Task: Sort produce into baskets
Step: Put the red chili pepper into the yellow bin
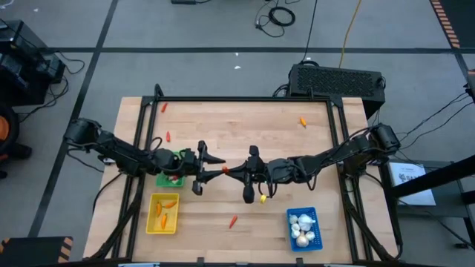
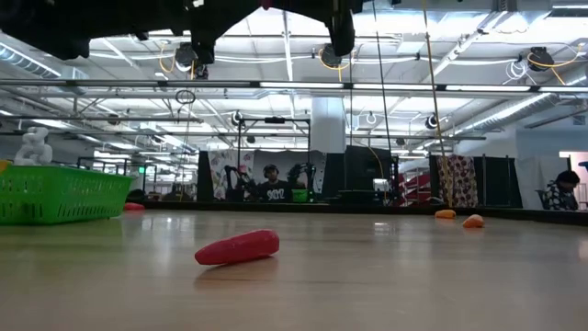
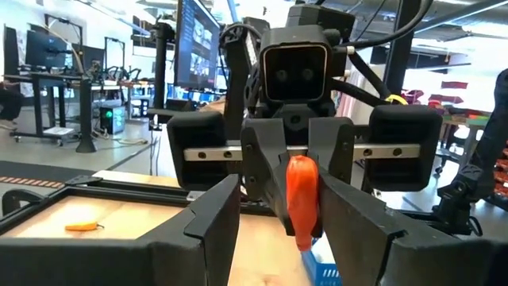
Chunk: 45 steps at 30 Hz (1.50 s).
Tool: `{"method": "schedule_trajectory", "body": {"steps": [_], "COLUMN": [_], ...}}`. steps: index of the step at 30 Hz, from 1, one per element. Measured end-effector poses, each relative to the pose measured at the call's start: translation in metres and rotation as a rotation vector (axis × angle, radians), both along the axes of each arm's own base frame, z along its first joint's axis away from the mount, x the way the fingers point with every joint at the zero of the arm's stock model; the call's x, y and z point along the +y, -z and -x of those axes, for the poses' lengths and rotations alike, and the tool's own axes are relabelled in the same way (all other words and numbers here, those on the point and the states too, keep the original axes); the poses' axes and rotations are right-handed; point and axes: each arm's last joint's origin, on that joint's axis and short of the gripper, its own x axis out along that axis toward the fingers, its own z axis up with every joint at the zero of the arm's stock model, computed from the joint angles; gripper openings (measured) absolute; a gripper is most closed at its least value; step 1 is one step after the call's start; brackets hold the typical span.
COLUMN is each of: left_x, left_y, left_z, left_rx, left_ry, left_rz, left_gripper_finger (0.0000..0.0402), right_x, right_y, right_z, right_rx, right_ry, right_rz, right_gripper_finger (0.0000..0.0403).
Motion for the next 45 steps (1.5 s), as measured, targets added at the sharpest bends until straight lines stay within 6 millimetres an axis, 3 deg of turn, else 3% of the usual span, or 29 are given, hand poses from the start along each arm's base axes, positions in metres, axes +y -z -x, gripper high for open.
{"method": "schedule_trajectory", "body": {"steps": [11, 24, 30, 41, 45], "left_x": [0.002, 0.003, 0.004, 0.004, 0.0], "left_y": [0.007, 0.007, 0.007, 0.009, 0.013], "left_z": [-0.004, -0.004, -0.004, -0.005, -0.003], "left_rx": [0.021, 0.02, 0.02, 0.044, 0.108], "left_ry": [-0.016, -0.015, -0.015, -0.015, 0.058], "left_rz": [-0.004, -0.005, -0.006, -0.013, -0.034], "left_gripper_finger": [0.0167, 0.0064, 0.0038, 0.0033, 0.0033], "right_x": [-0.004, -0.005, -0.005, 0.0, 0.003], "right_y": [0.002, 0.003, 0.003, 0.006, 0.009], "right_z": [-0.001, 0.0, 0.0, 0.002, 0.003], "right_rx": [0.017, 0.029, 0.028, 0.056, 0.091], "right_ry": [0.012, 0.025, 0.053, 0.055, 0.024], "right_rz": [0.009, -0.015, -0.011, 0.001, 0.006], "right_gripper_finger": [0.0009, 0.0009, 0.0013, 0.0126, 0.0162]}}
